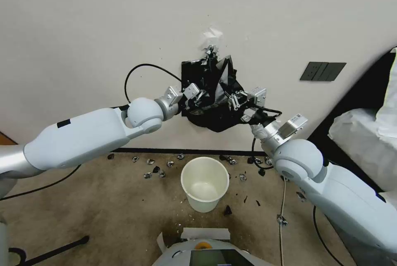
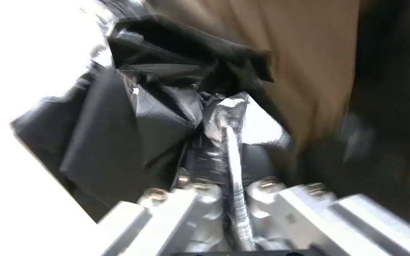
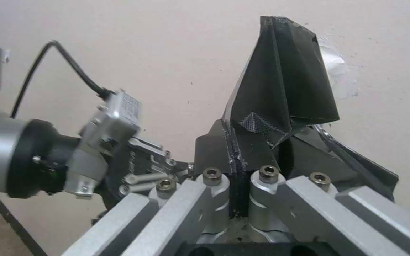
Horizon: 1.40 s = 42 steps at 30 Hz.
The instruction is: Place a trash bag onto the trash bin.
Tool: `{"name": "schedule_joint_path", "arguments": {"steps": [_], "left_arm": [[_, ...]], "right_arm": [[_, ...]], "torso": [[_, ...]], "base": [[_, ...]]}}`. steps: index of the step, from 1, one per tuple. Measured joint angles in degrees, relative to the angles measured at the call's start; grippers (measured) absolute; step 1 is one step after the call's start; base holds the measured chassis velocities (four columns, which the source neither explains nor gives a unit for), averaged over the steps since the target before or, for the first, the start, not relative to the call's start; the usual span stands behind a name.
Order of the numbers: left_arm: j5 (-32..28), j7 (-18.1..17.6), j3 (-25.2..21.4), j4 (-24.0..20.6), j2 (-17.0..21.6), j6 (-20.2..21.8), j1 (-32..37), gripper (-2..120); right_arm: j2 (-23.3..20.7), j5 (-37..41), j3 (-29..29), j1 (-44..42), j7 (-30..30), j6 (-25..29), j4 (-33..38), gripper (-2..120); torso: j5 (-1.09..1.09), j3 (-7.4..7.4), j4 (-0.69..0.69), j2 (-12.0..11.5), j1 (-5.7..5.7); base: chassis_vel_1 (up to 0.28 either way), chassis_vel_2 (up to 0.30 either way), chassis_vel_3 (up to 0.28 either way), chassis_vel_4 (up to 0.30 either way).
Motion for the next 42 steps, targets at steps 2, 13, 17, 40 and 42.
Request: {"name": "schedule_joint_path", "arguments": {"steps": [2, 13, 17, 40, 42], "left_arm": [[-0.4, -0.8, -1.1, -0.6, 0.3, -0.6, 1.1, 0], [-1.9, -4.9, -17.5, -10.4, 5.9, -4.6, 22.1, 0], [-0.3, -5.1, -21.9, -12.9, 7.0, -4.8, 29.2, 0], [3.8, -4.3, -35.1, -22.5, 10.2, -5.3, 49.6, 0], [3.8, -4.3, -35.1, -22.7, 10.2, -5.3, 49.5, 0]], "right_arm": [[0.2, 0.0, 0.2, -0.5, 0.4, 0.0, 0.0, 0], [1.1, 2.2, 2.6, -8.7, 3.7, 0.0, 3.2, 0], [1.8, 2.2, 3.1, -12.7, 4.0, -0.1, 5.0, 0], [3.9, -0.8, 9.0, -29.4, 4.0, -1.4, 10.2, 0], [3.8, -0.8, 9.5, -30.1, 4.0, -1.5, 10.2, 0]], "torso": [[-0.01, 0.00, 0.01, 0.0, 0.00], [-0.02, 0.00, 0.02, 0.0, 0.00], [-0.01, -0.01, 0.00, 0.0, 0.00], [-0.01, 0.00, 0.00, 0.0, -0.01], [0.00, 0.00, 0.00, 0.0, 0.00]], "base": [[0.000, 0.000, 0.000, 0.000], [0.000, 0.000, 0.000, 0.000], [0.000, 0.000, 0.000, 0.000], [0.000, 0.000, 0.000, 0.000], [0.000, 0.000, 0.000, 0.000]]}}
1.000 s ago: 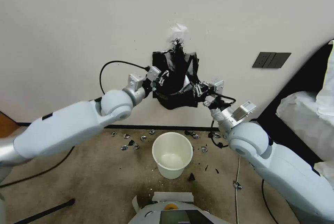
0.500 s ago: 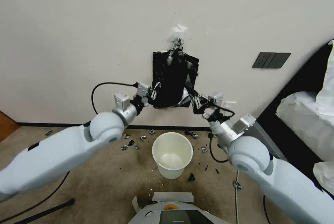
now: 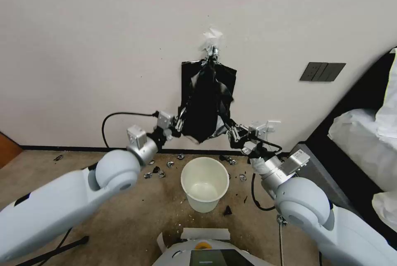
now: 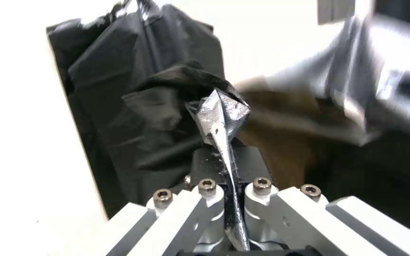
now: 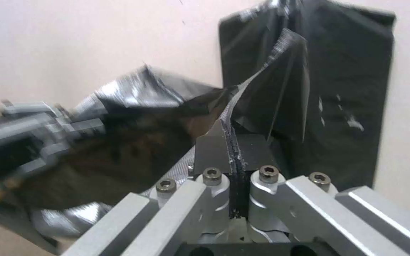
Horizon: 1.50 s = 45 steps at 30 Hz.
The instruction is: Place a trash bag onto the trash bin.
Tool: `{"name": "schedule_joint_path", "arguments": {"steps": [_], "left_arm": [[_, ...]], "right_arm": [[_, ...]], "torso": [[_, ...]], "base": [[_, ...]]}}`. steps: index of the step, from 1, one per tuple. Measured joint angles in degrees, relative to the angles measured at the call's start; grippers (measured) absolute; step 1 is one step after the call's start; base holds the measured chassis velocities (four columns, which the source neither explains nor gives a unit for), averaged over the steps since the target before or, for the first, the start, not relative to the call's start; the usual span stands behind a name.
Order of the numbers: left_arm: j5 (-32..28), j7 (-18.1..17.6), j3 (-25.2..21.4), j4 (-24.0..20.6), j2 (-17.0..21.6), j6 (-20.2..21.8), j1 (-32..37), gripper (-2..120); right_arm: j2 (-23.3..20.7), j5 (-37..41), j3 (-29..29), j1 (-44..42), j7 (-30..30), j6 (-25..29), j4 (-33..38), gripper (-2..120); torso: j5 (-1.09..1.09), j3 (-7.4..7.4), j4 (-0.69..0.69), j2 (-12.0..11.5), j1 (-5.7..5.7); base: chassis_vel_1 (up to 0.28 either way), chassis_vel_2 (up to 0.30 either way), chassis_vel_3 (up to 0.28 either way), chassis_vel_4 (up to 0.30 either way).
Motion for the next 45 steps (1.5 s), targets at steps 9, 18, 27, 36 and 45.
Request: {"name": "schedule_joint_path", "arguments": {"steps": [9, 18, 27, 36, 45], "left_arm": [[0.0, -0.7, 2.4, -1.3, -1.5, 0.0, -0.3, 0], [0.3, -2.9, 7.5, 1.0, -5.4, 0.3, -1.8, 0], [0.8, -5.9, 11.7, 0.6, -9.1, 1.5, 0.8, 0], [2.8, -6.9, 8.3, 5.0, -10.1, 1.2, 9.4, 0], [7.4, -6.5, 3.6, 7.9, -13.6, 1.2, 20.2, 0]], "right_arm": [[0.7, -1.7, 3.3, -7.4, -0.4, 0.0, -0.1, 0], [0.3, -2.4, 5.9, -9.0, -0.6, 1.2, -0.1, 0], [1.2, -3.4, 11.3, -15.5, -0.7, 0.9, -0.1, 0], [7.4, -10.3, 3.5, -17.1, -2.0, 3.5, -2.4, 0], [11.9, -12.2, -0.8, -17.8, -0.7, 4.2, -8.9, 0]], "torso": [[0.00, 0.00, 0.00, 0.0, 0.00], [0.00, 0.00, 0.00, 0.0, 0.00], [-0.01, 0.00, -0.01, 0.0, 0.00], [0.00, 0.00, 0.01, 0.0, 0.00], [-0.01, 0.01, 0.00, 0.0, 0.00]], "base": [[0.000, 0.000, 0.000, 0.000], [0.000, 0.000, 0.000, 0.000], [0.000, 0.000, 0.000, 0.000], [0.000, 0.000, 0.000, 0.000], [0.000, 0.000, 0.000, 0.000]]}}
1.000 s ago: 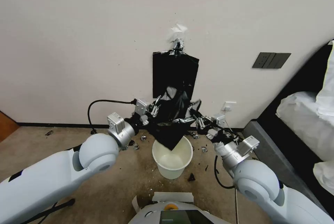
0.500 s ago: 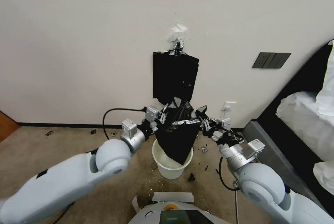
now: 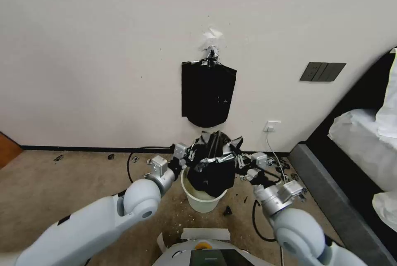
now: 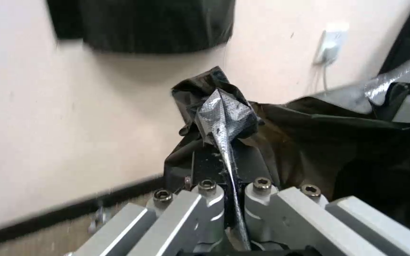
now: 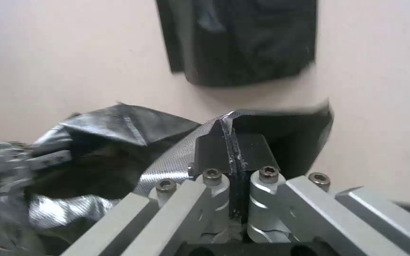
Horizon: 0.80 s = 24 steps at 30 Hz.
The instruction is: Place a trash bag onto the trash bin.
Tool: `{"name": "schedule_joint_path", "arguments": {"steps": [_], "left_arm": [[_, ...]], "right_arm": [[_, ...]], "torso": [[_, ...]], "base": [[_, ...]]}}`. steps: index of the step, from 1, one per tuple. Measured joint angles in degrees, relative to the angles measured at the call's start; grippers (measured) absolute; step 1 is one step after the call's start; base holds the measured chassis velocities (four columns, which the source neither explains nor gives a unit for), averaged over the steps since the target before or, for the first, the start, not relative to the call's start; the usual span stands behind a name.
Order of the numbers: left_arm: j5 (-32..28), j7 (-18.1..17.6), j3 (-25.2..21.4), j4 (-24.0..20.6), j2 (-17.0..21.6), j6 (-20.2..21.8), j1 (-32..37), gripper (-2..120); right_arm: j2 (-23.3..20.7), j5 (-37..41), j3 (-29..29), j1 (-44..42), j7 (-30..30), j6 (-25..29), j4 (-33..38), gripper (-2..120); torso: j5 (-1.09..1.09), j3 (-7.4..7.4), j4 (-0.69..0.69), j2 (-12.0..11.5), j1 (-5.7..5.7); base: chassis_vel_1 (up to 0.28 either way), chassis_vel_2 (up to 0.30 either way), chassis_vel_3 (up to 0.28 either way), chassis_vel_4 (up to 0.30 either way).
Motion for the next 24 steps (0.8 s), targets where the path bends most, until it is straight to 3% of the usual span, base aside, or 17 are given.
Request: {"name": "schedule_joint_path", "arguments": {"steps": [4, 5, 15, 24], "left_arm": [[0.8, 0.3, -1.7, 0.2, -0.6, -0.1, 3.3, 0], [2.6, 0.8, -3.1, 0.7, -1.8, -0.3, 7.3, 0], [9.6, 1.0, -4.3, 3.0, -8.6, -0.9, 15.5, 0], [12.3, -0.9, -8.3, -0.4, -10.2, -0.9, 25.3, 0]], "right_arm": [[0.6, -0.1, -0.5, -0.3, 0.5, 0.0, -1.0, 0], [0.9, -0.2, -1.0, -1.1, 1.2, -0.2, -2.1, 0], [2.7, -1.2, -2.7, -4.7, 3.9, -3.1, -5.0, 0], [3.8, -2.0, -3.0, -8.6, 9.7, -9.0, -2.2, 0]], "torso": [[0.02, -0.01, 0.00, 0.0, 0.00], [-0.01, 0.00, 0.02, 0.0, 0.00], [0.00, -0.01, -0.01, 0.0, 0.00], [0.01, -0.01, 0.00, 0.0, 0.00]], "base": [[0.000, 0.000, 0.000, 0.000], [0.000, 0.000, 0.000, 0.000], [0.000, 0.000, 0.000, 0.000], [0.000, 0.000, 0.000, 0.000]]}}
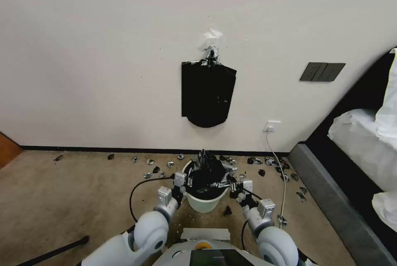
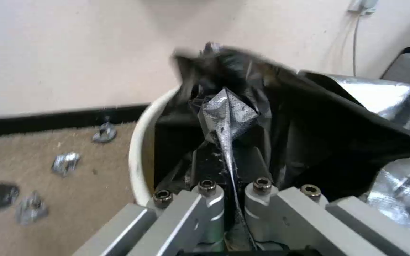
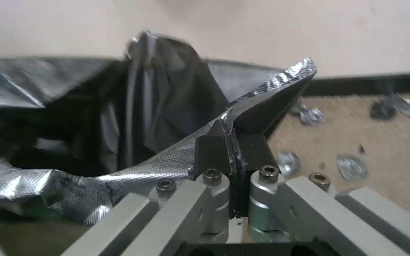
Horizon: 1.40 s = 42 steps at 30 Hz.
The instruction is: Place a trash bag onto the trash bin.
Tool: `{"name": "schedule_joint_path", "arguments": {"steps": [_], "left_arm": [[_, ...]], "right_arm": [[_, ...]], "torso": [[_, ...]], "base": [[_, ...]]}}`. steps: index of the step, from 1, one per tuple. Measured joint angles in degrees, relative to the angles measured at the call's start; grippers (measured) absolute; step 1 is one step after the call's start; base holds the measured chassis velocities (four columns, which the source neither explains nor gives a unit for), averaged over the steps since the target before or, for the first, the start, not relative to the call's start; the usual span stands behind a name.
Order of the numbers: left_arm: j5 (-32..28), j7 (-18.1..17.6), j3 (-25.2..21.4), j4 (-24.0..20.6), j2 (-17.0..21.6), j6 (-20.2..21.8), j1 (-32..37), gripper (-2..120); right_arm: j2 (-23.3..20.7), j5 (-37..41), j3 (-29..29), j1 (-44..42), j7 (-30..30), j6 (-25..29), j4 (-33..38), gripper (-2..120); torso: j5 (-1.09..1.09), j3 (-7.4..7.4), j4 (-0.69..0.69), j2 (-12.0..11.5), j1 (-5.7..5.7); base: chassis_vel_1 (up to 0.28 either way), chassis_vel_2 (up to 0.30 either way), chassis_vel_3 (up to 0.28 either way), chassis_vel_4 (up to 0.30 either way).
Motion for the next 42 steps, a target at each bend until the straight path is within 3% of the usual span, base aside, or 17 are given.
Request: {"name": "schedule_joint_path", "arguments": {"steps": [7, 16, 29, 42], "left_arm": [[2.9, -0.7, -1.7, -1.9, -1.9, -0.3, 6.9, 0], [3.4, -0.8, -2.1, -0.7, -3.8, -0.5, 9.9, 0], [0.9, 0.2, -3.2, 7.4, -6.2, -2.2, 8.7, 0], [-0.1, 1.0, -3.7, 10.4, -6.5, -5.0, 6.9, 0]], "right_arm": [[0.5, -0.7, -1.1, -3.0, 3.3, -5.9, 2.3, 0], [2.2, 4.9, -2.1, 1.5, 6.7, -10.6, -2.0, 0], [3.8, 7.8, -3.6, 6.5, 7.0, -11.6, -8.5, 0], [4.1, 7.0, -3.8, 7.7, 5.2, -8.9, -12.3, 0]], "torso": [[-0.01, 0.00, 0.00, 0.0, 0.00], [0.00, 0.00, 0.00, 0.0, 0.00], [0.01, 0.01, -0.02, 0.0, 0.00], [-0.01, 0.01, 0.00, 0.0, 0.00]], "base": [[0.000, 0.000, 0.000, 0.000], [0.000, 0.000, 0.000, 0.000], [0.000, 0.000, 0.000, 0.000], [0.000, 0.000, 0.000, 0.000]]}}
